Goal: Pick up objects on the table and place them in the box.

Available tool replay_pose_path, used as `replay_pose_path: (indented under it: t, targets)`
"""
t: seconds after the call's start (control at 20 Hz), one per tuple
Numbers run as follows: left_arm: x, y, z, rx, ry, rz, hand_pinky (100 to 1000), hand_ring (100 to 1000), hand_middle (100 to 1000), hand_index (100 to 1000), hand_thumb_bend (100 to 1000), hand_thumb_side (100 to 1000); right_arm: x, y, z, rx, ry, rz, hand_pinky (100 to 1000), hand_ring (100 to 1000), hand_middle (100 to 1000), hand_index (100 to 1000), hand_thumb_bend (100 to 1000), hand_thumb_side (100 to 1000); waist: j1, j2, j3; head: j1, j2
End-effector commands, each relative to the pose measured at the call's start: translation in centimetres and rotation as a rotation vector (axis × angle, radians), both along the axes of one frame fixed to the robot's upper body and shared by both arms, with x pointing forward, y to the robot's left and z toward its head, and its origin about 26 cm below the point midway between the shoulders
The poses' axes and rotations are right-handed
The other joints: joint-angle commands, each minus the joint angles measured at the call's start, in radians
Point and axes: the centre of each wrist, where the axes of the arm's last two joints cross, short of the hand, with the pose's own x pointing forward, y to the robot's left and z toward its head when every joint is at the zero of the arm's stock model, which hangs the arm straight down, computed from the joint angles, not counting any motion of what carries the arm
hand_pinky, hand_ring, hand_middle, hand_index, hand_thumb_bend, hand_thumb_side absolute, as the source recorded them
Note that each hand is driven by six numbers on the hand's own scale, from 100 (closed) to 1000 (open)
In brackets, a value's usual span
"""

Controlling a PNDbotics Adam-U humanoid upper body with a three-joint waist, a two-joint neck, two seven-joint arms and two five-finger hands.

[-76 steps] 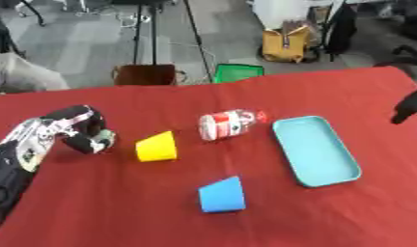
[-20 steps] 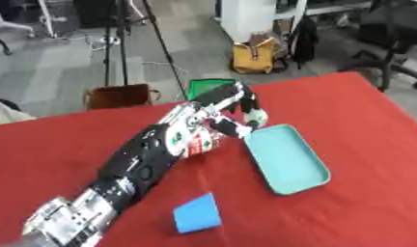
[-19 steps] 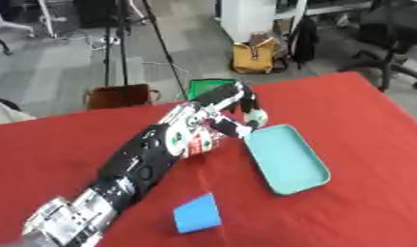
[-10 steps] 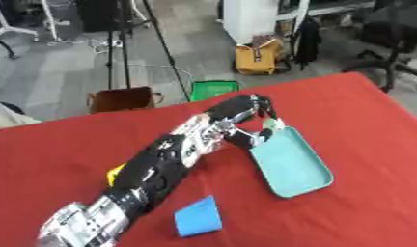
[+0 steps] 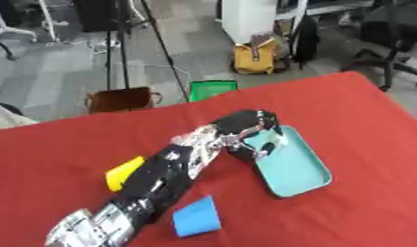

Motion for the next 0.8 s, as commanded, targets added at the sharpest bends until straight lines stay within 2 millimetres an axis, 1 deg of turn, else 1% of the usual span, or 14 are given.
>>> replay_pose_path:
  t: [0.05,0.15,0.2,0.25,0.3,0.35,0.4,0.5,0.55,0.65,0.7,0.75,0.8]
  targets:
    - [0.3,-0.1,1.0,0.027,-0.035,-0.006,620,782,795,827,167,134,-0.3,0.1,1.0,-0.035,-0.119,0.047,613,603,642,735,250,480,-0.008,-0.011,-0.002,0.0,-0.008]
    - [0.3,-0.1,0.9,0.051,-0.032,-0.005,620,782,795,827,167,134,-0.3,0.1,1.0,-0.034,-0.118,0.048,613,603,642,735,250,480,-0.008,-0.011,-0.001,-0.001,-0.009]
    - [0.3,-0.1,0.9,0.068,-0.028,-0.011,651,807,819,857,274,186,-0.3,0.1,1.0,-0.033,-0.118,0.048,613,603,642,735,250,480,-0.009,-0.011,-0.001,-0.002,-0.01]
    - [0.3,-0.2,0.8,0.082,-0.026,-0.015,651,807,819,857,274,186,-0.3,0.0,1.0,-0.033,-0.117,0.047,613,603,642,735,250,480,-0.009,-0.012,0.0,-0.002,-0.01]
    - [0.3,-0.2,0.8,0.098,-0.023,-0.019,677,830,841,882,365,226,-0.3,0.0,1.0,-0.033,-0.117,0.047,613,603,642,735,250,479,-0.01,-0.012,0.0,-0.003,-0.011]
    - [0.3,-0.2,0.8,0.112,-0.021,-0.022,685,835,847,887,397,246,-0.3,0.0,1.0,-0.033,-0.118,0.047,613,603,642,735,250,479,-0.01,-0.012,0.0,-0.003,-0.012]
    - [0.2,-0.2,0.8,0.129,-0.019,-0.027,727,871,886,921,579,343,-0.3,0.0,1.0,-0.033,-0.117,0.046,613,602,642,735,251,480,-0.011,-0.012,0.001,-0.004,-0.013]
    - [0.2,-0.1,0.9,0.151,-0.02,-0.034,732,875,891,924,600,352,-0.3,0.0,1.0,-0.034,-0.116,0.043,613,602,642,735,251,480,-0.013,-0.013,0.003,-0.005,-0.014]
    - [0.2,-0.1,0.9,0.154,-0.023,-0.035,729,882,900,928,667,394,-0.2,-0.1,0.9,-0.035,-0.116,0.042,613,602,642,735,251,480,-0.013,-0.013,0.004,-0.006,-0.014]
    - [0.1,0.1,1.2,0.132,-0.034,-0.031,729,882,900,928,667,394,-0.2,-0.1,0.9,-0.035,-0.115,0.039,613,602,642,735,251,480,-0.015,-0.014,0.009,-0.007,-0.014]
    - [0.1,0.4,1.6,0.116,-0.048,-0.02,702,879,896,919,697,444,-0.2,-0.3,0.8,-0.036,-0.112,0.034,613,601,642,735,252,480,-0.018,-0.016,0.017,-0.011,-0.013]
    - [0.1,1.1,2.4,0.09,-0.073,0.0,702,879,896,919,697,444,-0.2,-0.5,0.6,-0.038,-0.108,0.026,613,601,642,735,252,480,-0.02,-0.018,0.026,-0.016,-0.011]
    - [0.0,1.9,3.1,0.063,-0.102,0.02,675,874,884,901,703,465,-0.1,-0.7,0.5,-0.042,-0.103,0.018,612,600,641,734,252,480,-0.022,-0.021,0.035,-0.021,-0.01]
